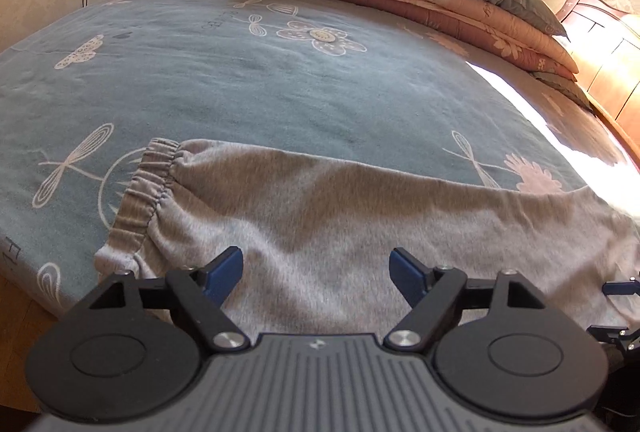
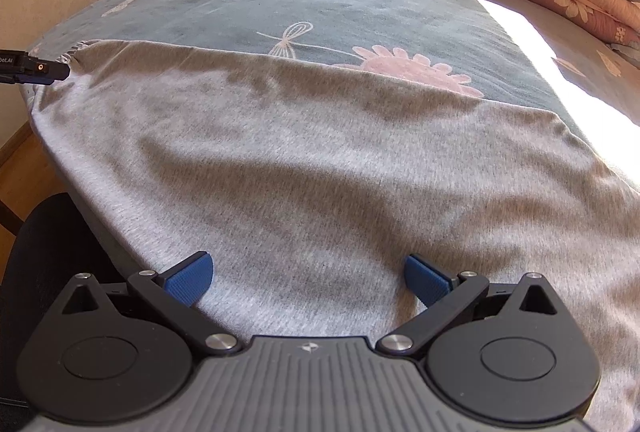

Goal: Fold clothes

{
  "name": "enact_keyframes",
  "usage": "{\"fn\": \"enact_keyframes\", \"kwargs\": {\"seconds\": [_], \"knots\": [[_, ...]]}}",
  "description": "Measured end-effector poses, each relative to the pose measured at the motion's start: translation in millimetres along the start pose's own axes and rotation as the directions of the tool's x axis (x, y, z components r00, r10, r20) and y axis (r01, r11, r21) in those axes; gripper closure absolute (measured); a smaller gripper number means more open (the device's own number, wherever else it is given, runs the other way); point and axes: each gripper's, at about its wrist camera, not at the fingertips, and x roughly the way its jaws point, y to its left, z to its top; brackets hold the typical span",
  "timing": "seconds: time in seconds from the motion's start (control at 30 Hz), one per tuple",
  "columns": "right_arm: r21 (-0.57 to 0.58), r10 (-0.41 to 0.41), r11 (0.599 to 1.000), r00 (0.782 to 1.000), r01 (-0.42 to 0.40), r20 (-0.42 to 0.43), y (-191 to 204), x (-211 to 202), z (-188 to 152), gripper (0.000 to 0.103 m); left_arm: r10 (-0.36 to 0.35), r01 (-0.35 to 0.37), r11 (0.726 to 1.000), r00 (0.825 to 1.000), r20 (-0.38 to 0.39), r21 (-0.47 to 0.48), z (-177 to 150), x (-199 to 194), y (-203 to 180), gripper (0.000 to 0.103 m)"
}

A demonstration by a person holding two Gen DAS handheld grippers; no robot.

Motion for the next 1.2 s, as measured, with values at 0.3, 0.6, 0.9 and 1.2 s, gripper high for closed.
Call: {"fn": "enact_keyframes", "kwargs": {"seconds": [0.3,0.6,0.9,1.2], "knots": [[-0.004,0.009,1.0,1.0,-0.009,-0.006,-2,0,0,0.0,0.058,-0.066,0.99,0.996,-0.07,-0.122,-24,0,30,0.024],[0.037,0.029,0.999,0.999,-0.028,-0.015,-9,-1,8,0.0,-0.056,0.056,0.998,0.998,0.004,0.012,38,20,-20,0.019],[0.063,0.051,0.996,0.995,-0.056,0.084,-26,-18,27,0.0,-0.016,0.018,0.989,1.0,0.011,-0.149,28,61,18,0.019],[0.107,0.08,0.991,0.995,-0.086,0.054,-33,4,31,0.0,0.096,-0.092,0.976,0.995,0.012,-0.198,26,37,42,0.031]]}}
